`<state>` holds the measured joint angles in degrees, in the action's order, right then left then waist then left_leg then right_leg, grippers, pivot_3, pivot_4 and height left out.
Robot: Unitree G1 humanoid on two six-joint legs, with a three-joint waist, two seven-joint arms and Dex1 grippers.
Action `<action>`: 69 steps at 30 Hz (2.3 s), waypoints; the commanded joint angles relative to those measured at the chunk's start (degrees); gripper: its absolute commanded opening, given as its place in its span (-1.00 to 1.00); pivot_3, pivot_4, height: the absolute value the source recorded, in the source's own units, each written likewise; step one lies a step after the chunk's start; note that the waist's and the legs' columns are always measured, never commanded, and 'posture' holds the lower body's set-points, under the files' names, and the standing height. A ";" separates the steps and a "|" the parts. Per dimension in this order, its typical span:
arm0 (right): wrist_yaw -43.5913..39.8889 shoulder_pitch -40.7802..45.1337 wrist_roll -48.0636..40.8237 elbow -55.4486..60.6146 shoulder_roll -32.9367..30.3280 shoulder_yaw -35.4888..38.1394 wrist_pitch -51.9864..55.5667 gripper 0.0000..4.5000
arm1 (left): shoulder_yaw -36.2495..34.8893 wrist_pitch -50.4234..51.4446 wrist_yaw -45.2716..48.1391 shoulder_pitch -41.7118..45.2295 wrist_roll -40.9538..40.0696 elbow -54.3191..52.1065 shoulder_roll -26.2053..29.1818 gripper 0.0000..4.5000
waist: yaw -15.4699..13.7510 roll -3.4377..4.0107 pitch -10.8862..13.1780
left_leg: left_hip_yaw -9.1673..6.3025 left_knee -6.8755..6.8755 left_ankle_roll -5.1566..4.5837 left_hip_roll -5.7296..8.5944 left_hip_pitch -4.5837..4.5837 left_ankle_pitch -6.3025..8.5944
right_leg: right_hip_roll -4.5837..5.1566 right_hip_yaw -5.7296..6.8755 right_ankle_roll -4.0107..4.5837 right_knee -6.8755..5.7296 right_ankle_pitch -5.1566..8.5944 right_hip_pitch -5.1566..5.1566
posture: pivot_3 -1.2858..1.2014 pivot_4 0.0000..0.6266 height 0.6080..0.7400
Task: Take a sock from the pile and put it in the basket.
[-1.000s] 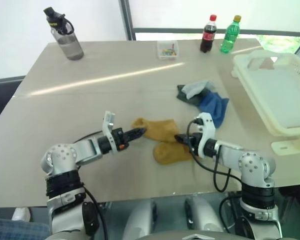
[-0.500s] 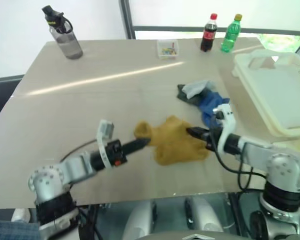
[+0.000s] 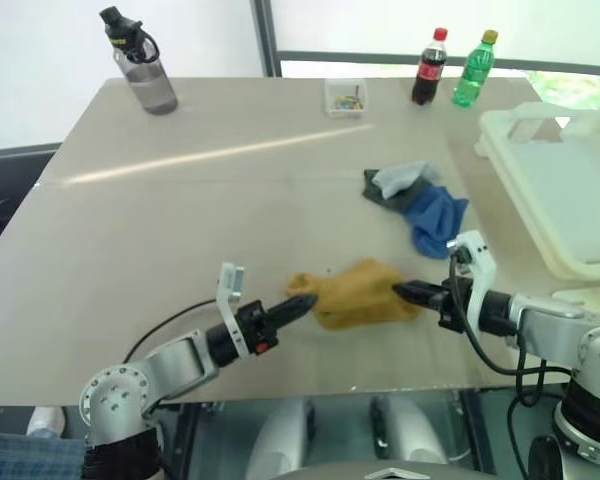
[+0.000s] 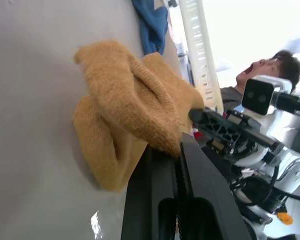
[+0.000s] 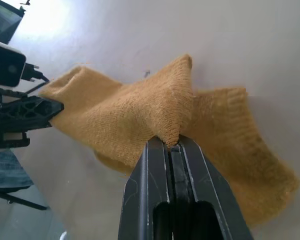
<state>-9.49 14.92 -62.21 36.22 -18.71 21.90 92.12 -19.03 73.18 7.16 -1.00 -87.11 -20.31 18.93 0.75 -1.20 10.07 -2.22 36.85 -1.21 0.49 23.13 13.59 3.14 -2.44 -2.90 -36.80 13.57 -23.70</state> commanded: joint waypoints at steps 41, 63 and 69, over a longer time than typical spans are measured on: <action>0.96 -4.81 -1.87 -1.59 -10.04 2.66 -3.65 0.41 | 13.46 -12.86 -0.43 -0.76 1.86 -3.16 2.84 -1.00 | -0.05 0.01 0.00 | 0.00 0.03 -0.01 -0.02 0.03 0.00 | -0.12 0.02 -0.06 0.03 -0.02 0.02 | 0.03 -0.52 1.00; 2.48 -3.14 -6.27 -1.99 -9.31 -4.28 -9.47 0.41 | 14.44 -15.35 -4.16 -1.75 -0.54 -4.04 1.97 -1.00 | -0.08 0.01 0.00 | -0.02 0.11 -0.01 -0.08 0.04 0.00 | -0.19 0.02 -0.09 0.00 -0.04 0.05 | 0.03 -0.52 1.00; 3.10 -2.87 -2.24 -3.57 -7.95 -9.77 -12.48 0.41 | 14.97 -15.97 -4.56 -1.73 -1.09 -4.11 2.17 -1.00 | -0.03 0.01 0.00 | -0.02 0.14 -0.01 -0.08 0.04 0.00 | -0.19 0.02 -0.09 -0.01 -0.05 0.05 | 0.03 -0.52 1.00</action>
<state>-6.30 11.89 -65.20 32.33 -26.45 12.37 81.19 -4.24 57.74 2.45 -2.63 -86.89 -22.88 20.99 0.72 -1.19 10.07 -2.25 36.99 -1.22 0.42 23.16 13.59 2.95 -2.42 -2.98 -36.82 13.54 -23.64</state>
